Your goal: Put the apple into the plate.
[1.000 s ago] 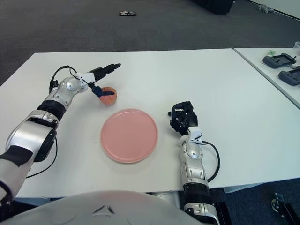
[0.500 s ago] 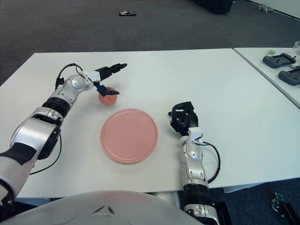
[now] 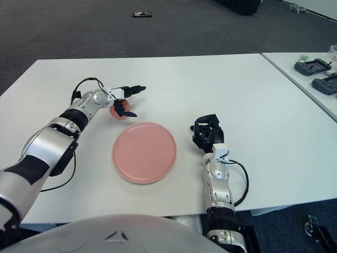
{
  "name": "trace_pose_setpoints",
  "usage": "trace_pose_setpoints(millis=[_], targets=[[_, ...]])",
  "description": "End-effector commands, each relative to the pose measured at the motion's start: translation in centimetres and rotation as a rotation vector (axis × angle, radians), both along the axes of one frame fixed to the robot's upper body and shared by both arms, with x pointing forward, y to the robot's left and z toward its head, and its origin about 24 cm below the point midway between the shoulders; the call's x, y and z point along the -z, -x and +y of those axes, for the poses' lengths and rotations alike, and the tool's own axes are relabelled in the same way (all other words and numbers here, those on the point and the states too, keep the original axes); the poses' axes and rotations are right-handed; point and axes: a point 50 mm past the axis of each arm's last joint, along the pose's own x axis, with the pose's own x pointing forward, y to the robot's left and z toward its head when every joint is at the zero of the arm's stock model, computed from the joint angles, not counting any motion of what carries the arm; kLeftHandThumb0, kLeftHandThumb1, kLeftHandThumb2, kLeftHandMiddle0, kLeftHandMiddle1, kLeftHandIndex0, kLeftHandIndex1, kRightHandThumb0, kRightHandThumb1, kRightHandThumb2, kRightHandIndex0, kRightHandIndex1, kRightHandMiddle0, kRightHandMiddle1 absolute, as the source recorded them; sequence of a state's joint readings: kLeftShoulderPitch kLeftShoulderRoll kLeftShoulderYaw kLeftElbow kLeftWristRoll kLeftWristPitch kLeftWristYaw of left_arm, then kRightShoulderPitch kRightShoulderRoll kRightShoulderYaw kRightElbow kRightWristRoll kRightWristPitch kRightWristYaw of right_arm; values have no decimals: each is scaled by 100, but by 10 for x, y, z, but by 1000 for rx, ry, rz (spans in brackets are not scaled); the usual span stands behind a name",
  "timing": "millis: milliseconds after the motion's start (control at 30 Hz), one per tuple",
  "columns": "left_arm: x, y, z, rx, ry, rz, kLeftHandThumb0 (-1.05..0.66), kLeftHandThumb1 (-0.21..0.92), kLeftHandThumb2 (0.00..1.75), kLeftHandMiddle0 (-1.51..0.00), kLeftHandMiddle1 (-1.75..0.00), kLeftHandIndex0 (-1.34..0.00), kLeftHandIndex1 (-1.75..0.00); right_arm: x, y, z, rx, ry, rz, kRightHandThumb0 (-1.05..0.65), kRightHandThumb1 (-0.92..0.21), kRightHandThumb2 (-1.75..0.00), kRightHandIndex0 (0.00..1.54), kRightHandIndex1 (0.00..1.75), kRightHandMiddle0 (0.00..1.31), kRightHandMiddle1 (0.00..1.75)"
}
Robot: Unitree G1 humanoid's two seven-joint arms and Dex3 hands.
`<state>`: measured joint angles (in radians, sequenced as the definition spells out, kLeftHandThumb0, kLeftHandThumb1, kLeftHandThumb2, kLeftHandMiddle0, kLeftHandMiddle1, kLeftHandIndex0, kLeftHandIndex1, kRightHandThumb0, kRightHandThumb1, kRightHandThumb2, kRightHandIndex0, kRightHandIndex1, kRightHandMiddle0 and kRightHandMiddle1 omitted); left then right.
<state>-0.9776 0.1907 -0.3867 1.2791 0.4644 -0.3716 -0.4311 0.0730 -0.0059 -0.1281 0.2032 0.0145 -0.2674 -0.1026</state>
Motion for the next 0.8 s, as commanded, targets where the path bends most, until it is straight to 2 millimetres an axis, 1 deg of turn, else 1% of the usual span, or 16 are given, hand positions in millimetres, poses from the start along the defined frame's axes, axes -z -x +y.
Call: trace_pose_setpoints(millis=[0,167,400,700,767], targets=[[5,-1,11,-23,-82,22,-84,42,70,0,0,0,0,-1,0,-2,1,-2,-9,-36,-79,-72,50,125,27,175],[5,-1,11,-3,-147,13,-84,42,70,0,0,0,0,-1,1,-3,0,4,-11,-36,-78,-73,50,125,27,175],[5,-3,19,-34,-184,-26,-88,43,69,0,0,0,0,-1,1,-5,-5,11,-7,-36,-77,-73,50,125,28,175],[5,-5,24,-66,-217,-64,-94,54,56,0,0,0,0,-1,1,-6,-4,12,-5,-36,-77,-73,49,124,27,175],[5,-6,27,-78,-229,-75,-96,58,51,0,0,0,0,-2,1,-5,-7,9,-8,-36,-77,-73,49,124,28,175]])
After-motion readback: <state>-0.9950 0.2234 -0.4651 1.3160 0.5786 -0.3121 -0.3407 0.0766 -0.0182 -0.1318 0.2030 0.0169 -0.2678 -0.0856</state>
